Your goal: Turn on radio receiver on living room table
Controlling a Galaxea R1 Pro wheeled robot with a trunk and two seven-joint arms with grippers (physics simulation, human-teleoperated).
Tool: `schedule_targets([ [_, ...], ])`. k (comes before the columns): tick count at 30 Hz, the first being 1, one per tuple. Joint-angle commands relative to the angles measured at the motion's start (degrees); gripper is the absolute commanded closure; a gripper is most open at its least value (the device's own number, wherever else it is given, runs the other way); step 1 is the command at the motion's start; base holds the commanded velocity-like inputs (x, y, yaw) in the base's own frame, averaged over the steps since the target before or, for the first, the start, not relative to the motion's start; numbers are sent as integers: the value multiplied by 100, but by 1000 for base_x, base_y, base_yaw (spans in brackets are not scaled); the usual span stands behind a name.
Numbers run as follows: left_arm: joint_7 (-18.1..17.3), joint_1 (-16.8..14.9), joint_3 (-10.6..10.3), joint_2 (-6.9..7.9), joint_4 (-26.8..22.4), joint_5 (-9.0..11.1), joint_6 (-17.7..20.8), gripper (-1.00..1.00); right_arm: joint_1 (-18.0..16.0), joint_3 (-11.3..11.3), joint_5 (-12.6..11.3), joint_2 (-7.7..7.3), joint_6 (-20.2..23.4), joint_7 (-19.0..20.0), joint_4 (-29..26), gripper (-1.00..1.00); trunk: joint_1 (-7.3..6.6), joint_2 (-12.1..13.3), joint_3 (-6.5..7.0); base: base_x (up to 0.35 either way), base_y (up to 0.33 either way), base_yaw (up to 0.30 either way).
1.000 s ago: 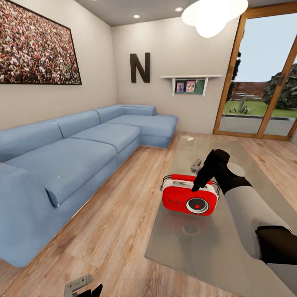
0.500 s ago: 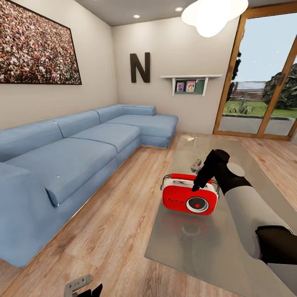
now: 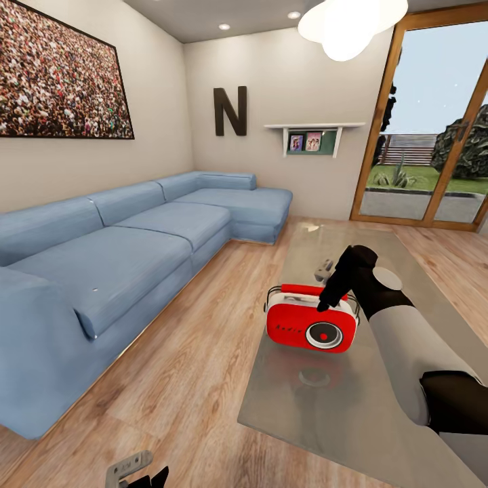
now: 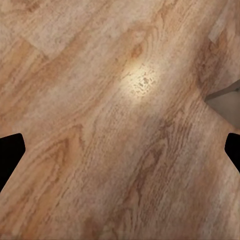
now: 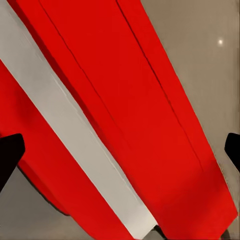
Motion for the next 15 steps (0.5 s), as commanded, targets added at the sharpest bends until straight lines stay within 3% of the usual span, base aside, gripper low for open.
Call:
schedule_targets([
  [1, 0, 0, 0, -1, 0, 0, 0, -100, 0, 0, 0, 0, 19, -14, 1, -100, 0, 0, 0, 0, 0, 0],
  [15, 0, 0, 0, 2, 0, 0, 0, -100, 0, -3, -3, 0, 180, -179, 2, -100, 0, 0, 0, 0, 0, 0],
])
